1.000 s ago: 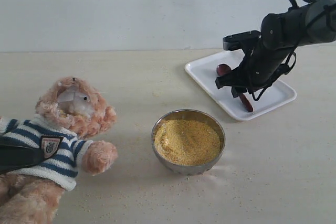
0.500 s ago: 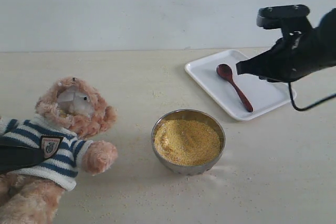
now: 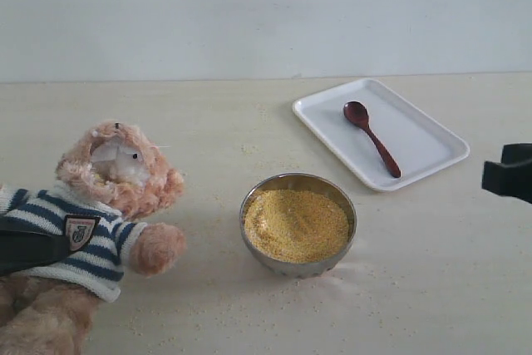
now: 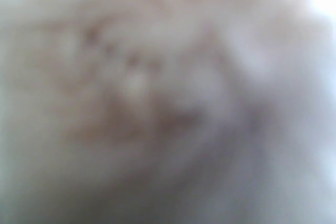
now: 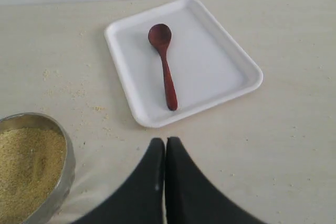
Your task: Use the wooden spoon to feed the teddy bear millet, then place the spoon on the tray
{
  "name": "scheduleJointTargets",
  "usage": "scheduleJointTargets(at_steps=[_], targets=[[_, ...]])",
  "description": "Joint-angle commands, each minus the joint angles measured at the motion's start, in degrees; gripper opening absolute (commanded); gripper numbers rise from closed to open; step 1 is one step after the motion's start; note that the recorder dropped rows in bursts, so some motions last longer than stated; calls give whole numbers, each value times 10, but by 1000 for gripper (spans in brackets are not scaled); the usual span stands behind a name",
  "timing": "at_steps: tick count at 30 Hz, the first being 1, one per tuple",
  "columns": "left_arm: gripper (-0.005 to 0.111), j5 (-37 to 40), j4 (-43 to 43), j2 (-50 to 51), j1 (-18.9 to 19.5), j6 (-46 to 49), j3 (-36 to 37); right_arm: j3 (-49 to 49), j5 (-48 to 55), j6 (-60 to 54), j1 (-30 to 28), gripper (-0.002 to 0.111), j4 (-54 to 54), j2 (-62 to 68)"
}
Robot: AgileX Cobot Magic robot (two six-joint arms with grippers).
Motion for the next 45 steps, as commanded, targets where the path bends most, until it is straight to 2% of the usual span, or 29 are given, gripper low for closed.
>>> scheduleJointTargets(at_steps=[1, 9, 14, 18, 22, 28, 45], targets=[[5, 14, -8, 0, 1, 2, 0, 53, -2, 9, -4, 0, -4, -104], [5, 14, -8, 0, 1, 2, 0, 64, -6, 9, -4, 0, -4, -204], [5, 14, -8, 0, 1, 2, 0, 64, -2, 9, -4, 0, -4, -215], [5, 14, -8, 0, 1, 2, 0, 64, -1, 4, -4, 0, -4, -292], [5, 14, -8, 0, 1, 2, 0, 82, 91, -28, -6, 0, -8, -384], [5, 14, -8, 0, 1, 2, 0, 197, 94, -10, -77, 0, 27, -516], [5, 14, -8, 0, 1, 2, 0, 197, 142, -160, -80, 0, 26, -534]])
